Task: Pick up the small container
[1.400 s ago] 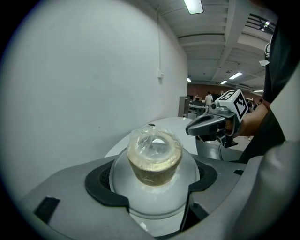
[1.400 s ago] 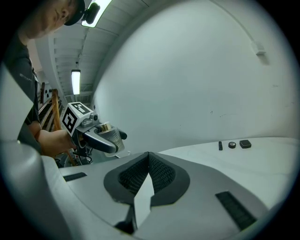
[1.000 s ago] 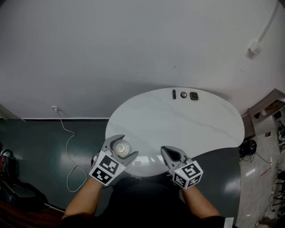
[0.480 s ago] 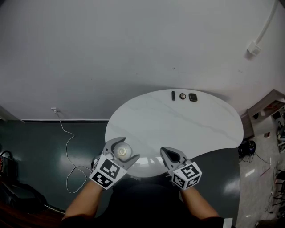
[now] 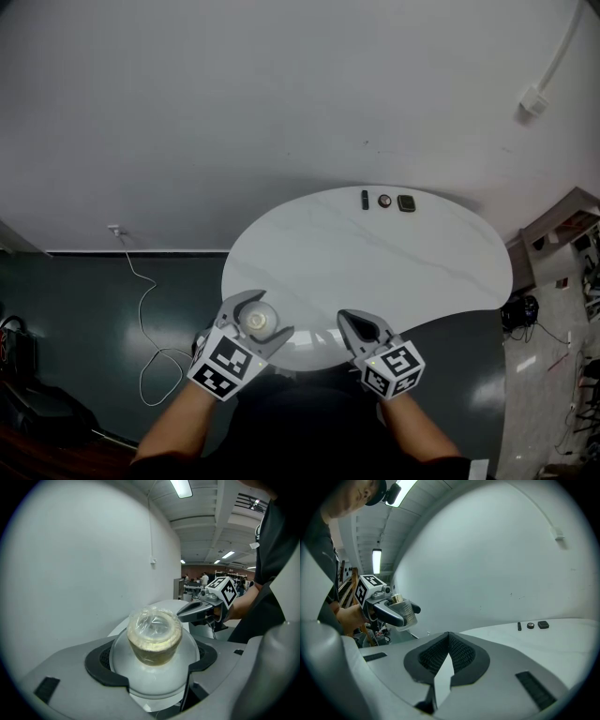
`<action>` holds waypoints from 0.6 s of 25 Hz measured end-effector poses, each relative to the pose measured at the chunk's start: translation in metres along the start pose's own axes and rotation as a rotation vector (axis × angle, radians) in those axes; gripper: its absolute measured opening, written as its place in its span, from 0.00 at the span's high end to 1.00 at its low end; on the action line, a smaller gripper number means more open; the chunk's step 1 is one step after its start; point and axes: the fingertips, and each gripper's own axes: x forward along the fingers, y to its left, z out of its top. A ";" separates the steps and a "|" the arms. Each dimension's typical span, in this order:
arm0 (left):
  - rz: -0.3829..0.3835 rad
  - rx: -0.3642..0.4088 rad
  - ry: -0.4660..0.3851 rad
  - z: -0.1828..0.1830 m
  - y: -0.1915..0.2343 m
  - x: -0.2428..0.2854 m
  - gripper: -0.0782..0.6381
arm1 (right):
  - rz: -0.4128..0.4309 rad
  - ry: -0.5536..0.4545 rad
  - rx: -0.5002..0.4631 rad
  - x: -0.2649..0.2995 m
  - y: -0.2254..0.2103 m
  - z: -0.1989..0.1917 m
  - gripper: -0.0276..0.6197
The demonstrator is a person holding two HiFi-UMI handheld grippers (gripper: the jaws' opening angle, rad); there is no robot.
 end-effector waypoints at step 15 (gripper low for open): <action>0.011 -0.002 0.021 -0.007 0.006 0.003 0.41 | -0.001 0.014 -0.007 0.003 -0.002 -0.001 0.96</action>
